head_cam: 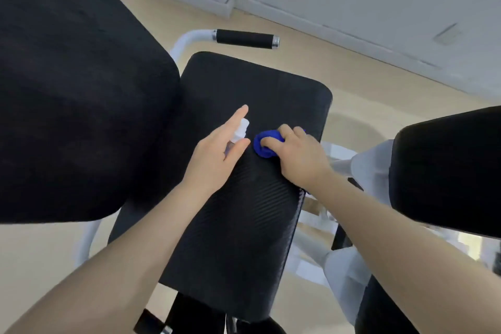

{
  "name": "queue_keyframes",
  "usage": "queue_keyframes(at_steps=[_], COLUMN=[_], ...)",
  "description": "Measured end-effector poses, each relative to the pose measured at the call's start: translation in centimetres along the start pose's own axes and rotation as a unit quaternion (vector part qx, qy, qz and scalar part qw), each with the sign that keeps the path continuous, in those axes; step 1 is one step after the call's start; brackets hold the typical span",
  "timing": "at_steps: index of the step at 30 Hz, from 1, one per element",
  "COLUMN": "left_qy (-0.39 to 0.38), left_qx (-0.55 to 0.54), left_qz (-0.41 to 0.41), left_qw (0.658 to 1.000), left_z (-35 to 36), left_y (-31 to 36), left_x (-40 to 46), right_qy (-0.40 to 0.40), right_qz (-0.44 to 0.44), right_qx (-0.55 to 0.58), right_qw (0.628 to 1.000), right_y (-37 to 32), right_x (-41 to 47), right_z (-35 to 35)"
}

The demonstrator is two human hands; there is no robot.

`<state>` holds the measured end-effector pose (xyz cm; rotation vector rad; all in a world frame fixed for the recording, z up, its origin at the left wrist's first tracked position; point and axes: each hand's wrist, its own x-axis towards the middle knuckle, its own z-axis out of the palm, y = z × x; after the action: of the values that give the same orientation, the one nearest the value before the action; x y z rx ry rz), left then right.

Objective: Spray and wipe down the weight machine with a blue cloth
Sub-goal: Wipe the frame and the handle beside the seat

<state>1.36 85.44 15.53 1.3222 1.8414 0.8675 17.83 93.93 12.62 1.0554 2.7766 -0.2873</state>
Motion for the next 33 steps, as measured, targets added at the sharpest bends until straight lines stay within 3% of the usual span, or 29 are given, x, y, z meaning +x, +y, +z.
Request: queue_keyframes(at_steps=[4,6,12,14,18,22,27,30,33], left_qy=[0.001,-0.002,-0.008,-0.011,-0.015,-0.019,0.066,0.101,0.115], left_qx=[0.024,0.021,0.004,0.000,-0.051,-0.129,-0.039,-0.009,0.071], left_qz=[0.018,0.025,0.041,0.032,0.015,-0.027,-0.034,-0.052,-0.004], left_qw=[1.000,0.999,0.999,0.999,0.998,0.991,0.996,0.994,0.991], left_z=[-2.0,-2.1,-1.8,-1.8,-1.9,-1.6,-1.0,-0.9,-1.2], left_y=[-1.1,-1.0,-0.6,-0.3,-0.4,-0.6,-0.6,0.3,0.5], left_x=[4.3,5.7,8.6,9.5,10.8,11.1,11.7,13.4,16.3], right_qy=[0.006,0.015,0.011,0.015,-0.001,0.025,0.000,-0.014,0.010], right_qz=[0.165,0.198,0.077,0.108,0.254,0.177,0.071,0.114,0.187], right_qx=[-0.007,-0.004,-0.041,-0.046,0.008,-0.036,-0.069,-0.040,-0.022], right_qw=[0.986,0.980,0.996,0.993,0.967,0.983,0.995,0.993,0.982], right_y=[2.0,1.1,0.1,1.7,4.1,2.0,0.4,2.3,2.6], right_x=[5.3,5.9,4.7,6.4,10.7,9.7,8.2,11.4,13.8], right_z=[-1.4,-1.5,-0.5,-1.8,-3.6,-2.0,-1.5,-3.1,-3.6])
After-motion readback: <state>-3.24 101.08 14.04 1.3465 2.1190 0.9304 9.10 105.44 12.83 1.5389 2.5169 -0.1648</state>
